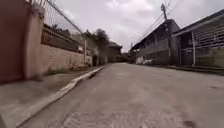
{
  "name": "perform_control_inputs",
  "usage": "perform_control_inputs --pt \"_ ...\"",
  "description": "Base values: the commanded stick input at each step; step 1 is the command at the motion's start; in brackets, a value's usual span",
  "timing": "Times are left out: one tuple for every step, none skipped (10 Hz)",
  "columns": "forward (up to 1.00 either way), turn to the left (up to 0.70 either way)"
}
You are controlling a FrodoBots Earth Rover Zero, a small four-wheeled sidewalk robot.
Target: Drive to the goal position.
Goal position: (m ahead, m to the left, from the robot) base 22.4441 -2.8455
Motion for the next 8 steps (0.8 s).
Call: perform_control_inputs --pt "1.0 0.0" --pt "1.0 0.0" --pt "1.0 0.0" --pt "1.0 0.0" --pt "1.0 0.0" --pt "1.0 0.0" --pt "1.0 0.0" --pt "1.0 0.0"
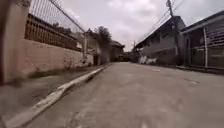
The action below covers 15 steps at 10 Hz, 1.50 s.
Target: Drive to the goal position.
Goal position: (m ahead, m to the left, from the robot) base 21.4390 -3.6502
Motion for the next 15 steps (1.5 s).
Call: perform_control_inputs --pt "1.0 0.0" --pt "1.0 0.0" --pt "1.0 0.0" --pt "1.0 0.0" --pt "1.0 0.0" --pt "1.0 -0.08" --pt "1.0 -0.28" --pt "1.0 -0.26" --pt "1.0 0.0" --pt "1.0 0.0" --pt "1.0 0.0" --pt "1.0 0.0" --pt "1.0 0.0" --pt "1.0 0.0" --pt "1.0 -0.16"
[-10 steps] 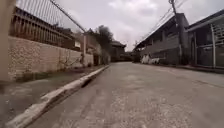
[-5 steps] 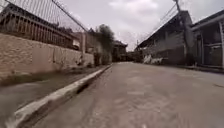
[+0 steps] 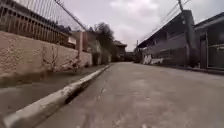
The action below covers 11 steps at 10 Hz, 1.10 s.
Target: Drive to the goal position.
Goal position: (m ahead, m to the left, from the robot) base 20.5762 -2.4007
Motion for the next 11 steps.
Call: perform_control_inputs --pt "1.0 -0.35" --pt "1.0 -0.37" --pt "1.0 -0.37" --pt "1.0 -0.35" --pt "1.0 -0.32" --pt "1.0 0.0" --pt "1.0 0.0" --pt "1.0 0.0" --pt "1.0 0.0" --pt "1.0 0.0" --pt "1.0 0.0"
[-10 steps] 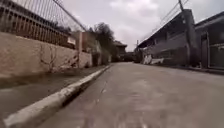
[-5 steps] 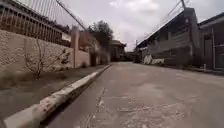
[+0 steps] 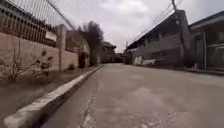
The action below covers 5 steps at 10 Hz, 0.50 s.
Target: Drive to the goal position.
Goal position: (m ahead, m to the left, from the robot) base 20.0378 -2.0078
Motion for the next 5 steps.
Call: perform_control_inputs --pt "1.0 0.0" --pt "1.0 0.0" --pt "1.0 0.0" --pt "1.0 0.0" --pt "1.0 0.0"
